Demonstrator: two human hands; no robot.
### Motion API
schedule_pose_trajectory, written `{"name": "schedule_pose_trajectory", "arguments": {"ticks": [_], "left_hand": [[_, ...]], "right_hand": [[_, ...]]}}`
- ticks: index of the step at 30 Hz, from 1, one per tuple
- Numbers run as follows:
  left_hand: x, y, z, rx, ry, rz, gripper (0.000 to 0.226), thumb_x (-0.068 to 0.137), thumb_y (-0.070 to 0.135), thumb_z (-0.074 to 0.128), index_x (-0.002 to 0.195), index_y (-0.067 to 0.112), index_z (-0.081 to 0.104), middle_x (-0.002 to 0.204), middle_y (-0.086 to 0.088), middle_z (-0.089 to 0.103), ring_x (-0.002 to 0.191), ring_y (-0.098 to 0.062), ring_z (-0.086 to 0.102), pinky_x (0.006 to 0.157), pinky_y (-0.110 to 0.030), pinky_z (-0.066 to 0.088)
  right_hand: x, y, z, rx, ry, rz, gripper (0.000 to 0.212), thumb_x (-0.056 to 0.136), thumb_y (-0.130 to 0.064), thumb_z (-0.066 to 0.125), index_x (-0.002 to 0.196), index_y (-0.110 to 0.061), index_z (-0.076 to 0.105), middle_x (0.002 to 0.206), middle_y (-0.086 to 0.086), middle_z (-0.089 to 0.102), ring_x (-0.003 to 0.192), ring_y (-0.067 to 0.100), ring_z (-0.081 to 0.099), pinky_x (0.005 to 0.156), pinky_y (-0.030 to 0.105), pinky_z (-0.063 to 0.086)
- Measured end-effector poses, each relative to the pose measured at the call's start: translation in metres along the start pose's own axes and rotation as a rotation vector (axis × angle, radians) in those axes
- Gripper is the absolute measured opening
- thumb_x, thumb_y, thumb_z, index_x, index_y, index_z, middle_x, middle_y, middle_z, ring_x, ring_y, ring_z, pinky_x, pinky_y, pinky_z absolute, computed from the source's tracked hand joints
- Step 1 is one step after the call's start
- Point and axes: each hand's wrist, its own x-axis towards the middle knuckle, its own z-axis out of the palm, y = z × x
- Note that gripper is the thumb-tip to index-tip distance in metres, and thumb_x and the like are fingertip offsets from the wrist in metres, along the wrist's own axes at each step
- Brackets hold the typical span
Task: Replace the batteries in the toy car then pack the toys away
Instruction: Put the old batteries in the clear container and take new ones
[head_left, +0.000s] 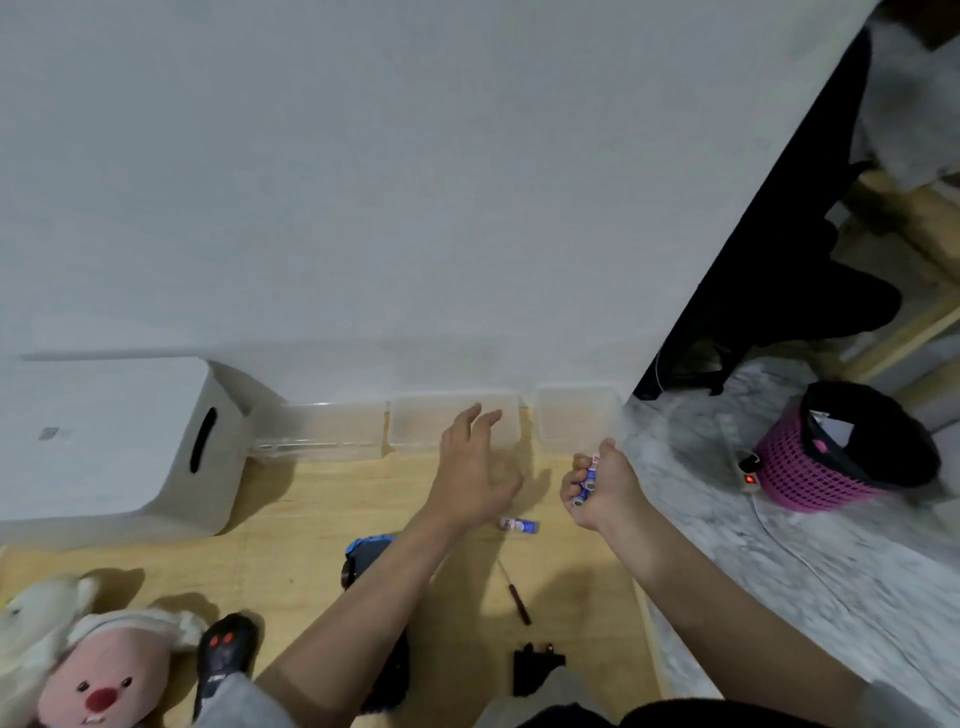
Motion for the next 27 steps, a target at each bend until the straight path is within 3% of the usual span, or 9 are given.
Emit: {"name": "schedule_pose_trajectory", "arguments": {"ticks": [3,8,13,18,27], "left_hand": [[0.037,0.012,0.022,0.066,-0.05,0.067,0.074,0.08,0.024,0.069,0.144,0.015,0.032,0.152,-0.007,0.024,0.14,-0.025,0.02,0.113,-0.031,0.021],[0.077,0.018,0.052,0.22,-0.18,0.141,0.077,0.083,0.024,0.067,0.147,0.018,0.026,0.157,-0.003,0.018,0.143,-0.022,0.016,0.117,-0.038,0.019],[0.088,0.014,0.062,0.319,-0.214,0.181,0.068,0.087,0.023,0.062,0.147,0.018,0.029,0.157,-0.004,0.017,0.142,-0.022,0.015,0.117,-0.038,0.018],[0.092,0.01,0.065,0.383,-0.203,0.219,0.069,0.086,0.027,0.062,0.146,0.018,0.031,0.156,-0.004,0.018,0.141,-0.023,0.015,0.116,-0.032,0.019],[0.095,0.008,0.067,0.446,-0.175,0.232,0.069,0.08,0.025,0.066,0.142,0.02,0.035,0.153,-0.002,0.022,0.138,-0.022,0.019,0.106,-0.033,0.034]], "right_hand": [[0.013,-0.024,-0.003,-0.042,0.017,0.016,0.054,0.095,-0.054,0.038,0.057,-0.016,0.042,0.036,-0.007,0.038,0.027,0.008,0.035,0.032,0.013,0.024],[0.031,-0.049,-0.014,-0.152,-0.084,0.145,0.055,0.095,-0.055,0.035,0.057,-0.015,0.042,0.036,-0.005,0.037,0.028,0.009,0.037,0.031,0.015,0.028],[0.036,-0.05,-0.019,-0.168,-0.06,0.195,0.041,0.096,-0.047,0.04,0.07,-0.016,0.049,0.037,-0.007,0.04,0.027,0.007,0.035,0.031,0.012,0.024],[0.043,-0.045,-0.017,-0.209,0.0,0.183,0.051,0.095,-0.047,0.044,0.054,-0.016,0.04,0.035,-0.006,0.034,0.026,0.007,0.032,0.03,0.013,0.022],[0.051,-0.032,-0.02,-0.239,0.031,0.063,0.036,0.091,-0.053,0.05,0.079,-0.018,0.049,0.051,-0.005,0.039,0.036,0.009,0.03,0.038,0.017,0.02]]}}
